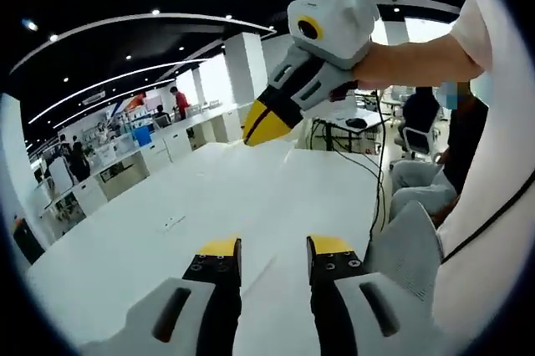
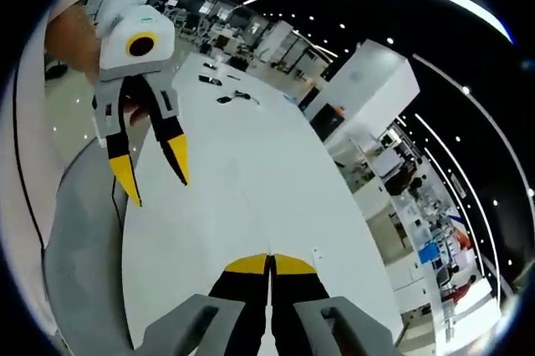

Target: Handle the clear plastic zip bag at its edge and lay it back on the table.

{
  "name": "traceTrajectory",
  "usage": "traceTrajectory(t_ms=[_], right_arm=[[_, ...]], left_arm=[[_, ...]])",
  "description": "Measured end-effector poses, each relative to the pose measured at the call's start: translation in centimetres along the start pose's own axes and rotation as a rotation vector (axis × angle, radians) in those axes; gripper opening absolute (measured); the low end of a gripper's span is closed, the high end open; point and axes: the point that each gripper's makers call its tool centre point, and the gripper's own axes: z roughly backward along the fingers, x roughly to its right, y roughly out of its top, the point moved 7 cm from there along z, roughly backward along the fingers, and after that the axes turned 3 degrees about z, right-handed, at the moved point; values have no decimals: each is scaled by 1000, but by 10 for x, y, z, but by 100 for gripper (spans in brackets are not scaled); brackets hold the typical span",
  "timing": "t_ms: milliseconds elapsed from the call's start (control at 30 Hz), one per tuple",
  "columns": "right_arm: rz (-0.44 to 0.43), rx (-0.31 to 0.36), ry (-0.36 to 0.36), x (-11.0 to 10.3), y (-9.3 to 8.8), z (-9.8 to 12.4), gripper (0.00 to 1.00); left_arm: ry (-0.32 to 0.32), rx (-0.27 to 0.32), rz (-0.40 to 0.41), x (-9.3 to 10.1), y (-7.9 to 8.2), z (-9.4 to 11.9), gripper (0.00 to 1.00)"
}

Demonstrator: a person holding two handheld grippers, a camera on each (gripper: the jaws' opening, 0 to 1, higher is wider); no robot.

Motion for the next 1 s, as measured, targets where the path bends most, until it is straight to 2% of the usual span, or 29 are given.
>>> traceTrajectory(t_ms=[167, 333, 533, 1000], right_arm=[[-1, 3, -17, 5, -1, -1, 0], [-2, 6, -29, 10, -3, -1, 0], [-1, 3, -39, 15, -7, -6, 0], [0, 1, -56, 30, -21, -28, 0]], left_arm=[[9, -1, 58, -2, -10, -1, 37], [21, -18, 74, -2, -20, -1, 43], [47, -29, 125, -7, -29, -1, 56], [65, -24, 186, -17, -41, -4, 68]])
